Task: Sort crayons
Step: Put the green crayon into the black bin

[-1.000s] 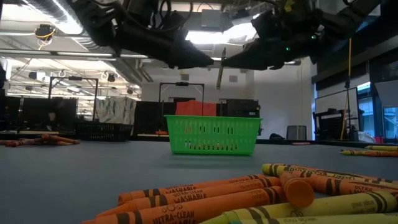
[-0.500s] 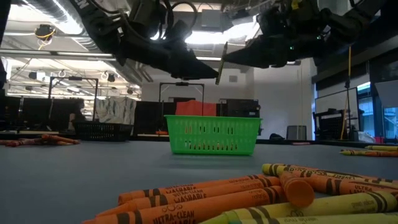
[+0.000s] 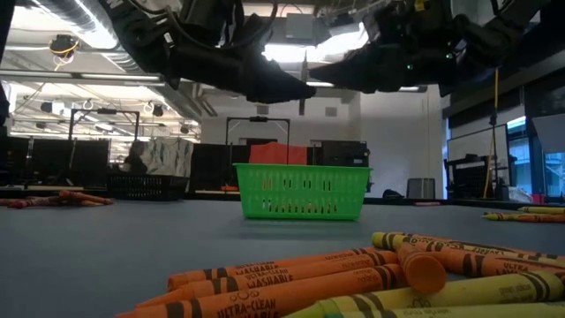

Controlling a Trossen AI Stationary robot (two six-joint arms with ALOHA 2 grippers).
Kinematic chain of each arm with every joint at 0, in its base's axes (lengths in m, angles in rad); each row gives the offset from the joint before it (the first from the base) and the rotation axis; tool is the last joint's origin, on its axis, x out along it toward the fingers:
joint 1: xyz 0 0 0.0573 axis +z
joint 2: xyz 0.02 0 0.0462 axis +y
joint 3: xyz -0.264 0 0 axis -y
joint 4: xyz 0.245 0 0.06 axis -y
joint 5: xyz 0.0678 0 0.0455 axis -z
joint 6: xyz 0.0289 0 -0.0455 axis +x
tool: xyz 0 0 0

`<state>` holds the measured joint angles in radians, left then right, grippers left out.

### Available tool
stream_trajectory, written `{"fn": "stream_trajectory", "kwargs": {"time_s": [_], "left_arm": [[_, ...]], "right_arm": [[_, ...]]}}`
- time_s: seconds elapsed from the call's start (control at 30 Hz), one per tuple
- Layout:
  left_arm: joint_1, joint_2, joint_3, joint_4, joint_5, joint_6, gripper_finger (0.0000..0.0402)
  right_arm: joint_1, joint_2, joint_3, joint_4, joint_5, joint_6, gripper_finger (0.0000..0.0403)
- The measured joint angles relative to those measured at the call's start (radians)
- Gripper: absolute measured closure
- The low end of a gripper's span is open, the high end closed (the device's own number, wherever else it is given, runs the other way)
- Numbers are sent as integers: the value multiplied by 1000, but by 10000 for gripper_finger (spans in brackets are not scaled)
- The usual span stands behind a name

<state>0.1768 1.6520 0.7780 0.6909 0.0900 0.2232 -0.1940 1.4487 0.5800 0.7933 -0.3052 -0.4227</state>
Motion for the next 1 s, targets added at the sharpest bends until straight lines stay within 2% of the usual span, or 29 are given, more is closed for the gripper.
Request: {"fn": "stream_trajectory", "kwargs": {"time_s": [0.27, 0.33, 0.47, 0.57, 0.7, 0.77, 0.83, 0.93, 1.0], "left_arm": [[0, 0, 0, 7, 6, 23, 385], [1, 0, 0, 1, 6, 23, 397], [7, 0, 0, -3, 0, 12, 390], [7, 0, 0, -28, -20, 7, 385], [28, -15, 1, -113, -154, -12, 368], [57, -24, 16, -206, -175, -29, 351], [90, -28, 30, -330, -161, -36, 330], [149, -27, 65, -513, -72, -6, 295], [187, -27, 87, -589, -49, 19, 279]], "right_arm": [[0, 0, 0, -2, 0, 7, 401], [0, 0, 0, -6, -2, 7, 401], [0, 0, 0, -22, 13, 47, 401], [-2, 0, 0, -43, 67, 79, 394], [-3, 0, 10, -122, 185, 98, 353], [-3, 0, 19, -175, 233, 102, 323], [-3, 0, 29, -220, 262, 102, 294], [-3, 0, 31, -246, 288, 89, 256], [-3, 0, 32, -245, 305, 78, 239]]}}
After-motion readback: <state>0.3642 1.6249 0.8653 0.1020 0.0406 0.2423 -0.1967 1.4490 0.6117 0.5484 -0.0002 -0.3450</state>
